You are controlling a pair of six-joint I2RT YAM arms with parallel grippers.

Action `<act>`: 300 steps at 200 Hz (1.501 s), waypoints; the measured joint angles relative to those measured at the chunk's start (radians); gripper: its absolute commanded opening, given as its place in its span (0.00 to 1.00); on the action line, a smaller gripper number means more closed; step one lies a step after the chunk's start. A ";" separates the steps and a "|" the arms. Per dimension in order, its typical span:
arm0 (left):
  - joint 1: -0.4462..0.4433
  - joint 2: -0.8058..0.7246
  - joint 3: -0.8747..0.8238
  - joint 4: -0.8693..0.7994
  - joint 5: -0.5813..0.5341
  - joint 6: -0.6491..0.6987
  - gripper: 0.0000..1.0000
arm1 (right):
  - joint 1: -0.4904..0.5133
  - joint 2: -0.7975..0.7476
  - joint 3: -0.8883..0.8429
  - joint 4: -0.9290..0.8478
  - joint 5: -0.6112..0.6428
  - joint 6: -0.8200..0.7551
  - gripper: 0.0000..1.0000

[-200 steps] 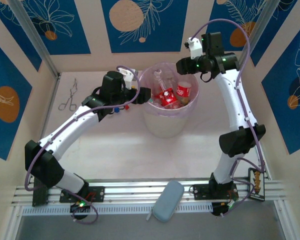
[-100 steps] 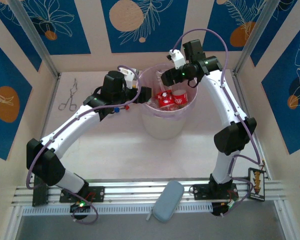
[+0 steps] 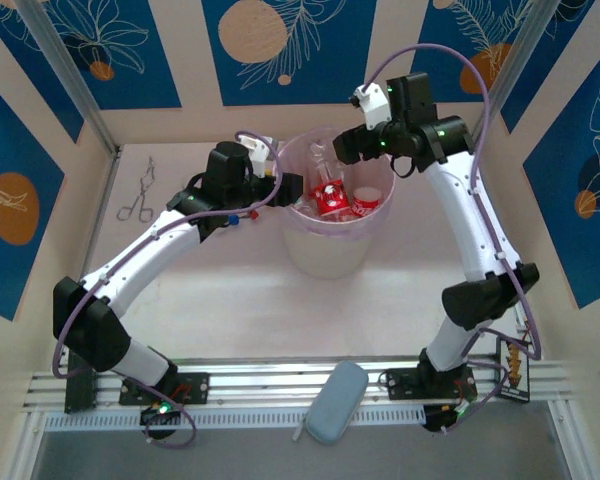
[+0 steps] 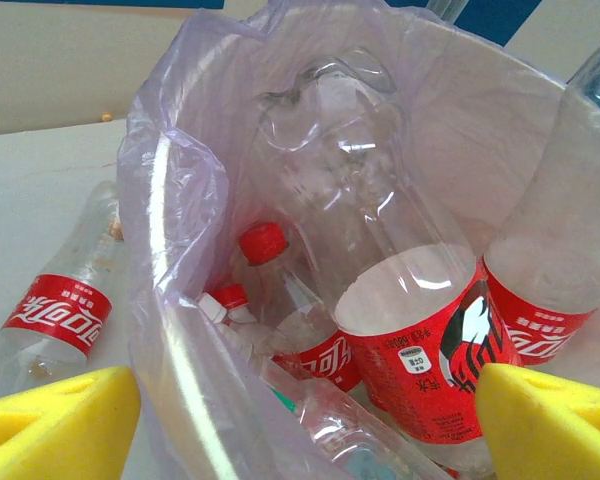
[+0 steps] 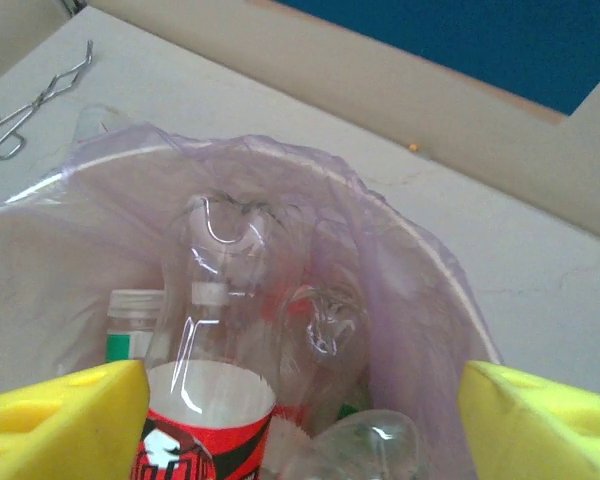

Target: Put the plastic bottles in the bin

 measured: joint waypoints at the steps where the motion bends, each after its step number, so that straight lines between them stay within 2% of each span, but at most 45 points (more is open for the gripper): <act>1: 0.000 0.000 0.000 0.000 0.000 0.000 0.87 | 0.000 -0.004 -0.003 0.001 0.000 -0.003 0.72; 38: -0.001 0.000 0.000 0.000 0.000 0.000 0.87 | -0.010 -0.040 -0.076 0.023 0.002 0.021 0.53; 47: -0.001 0.000 0.000 0.000 0.000 0.000 0.87 | -0.015 -0.034 -0.092 0.027 0.000 0.023 0.51; 88: -0.001 0.000 0.000 0.000 0.000 0.000 0.87 | -0.035 -0.004 -0.145 0.092 -0.017 0.032 0.51; 208: -0.006 0.008 0.000 0.009 0.013 -0.021 0.87 | -0.038 0.105 -0.161 0.291 -0.186 0.050 0.53; 240: -0.007 0.010 0.000 0.012 0.014 -0.023 0.87 | -0.037 0.105 -0.152 0.288 -0.197 0.050 0.61; 300: -0.007 0.010 0.000 0.012 0.013 -0.023 0.87 | -0.015 0.101 -0.072 0.182 -0.181 0.050 0.68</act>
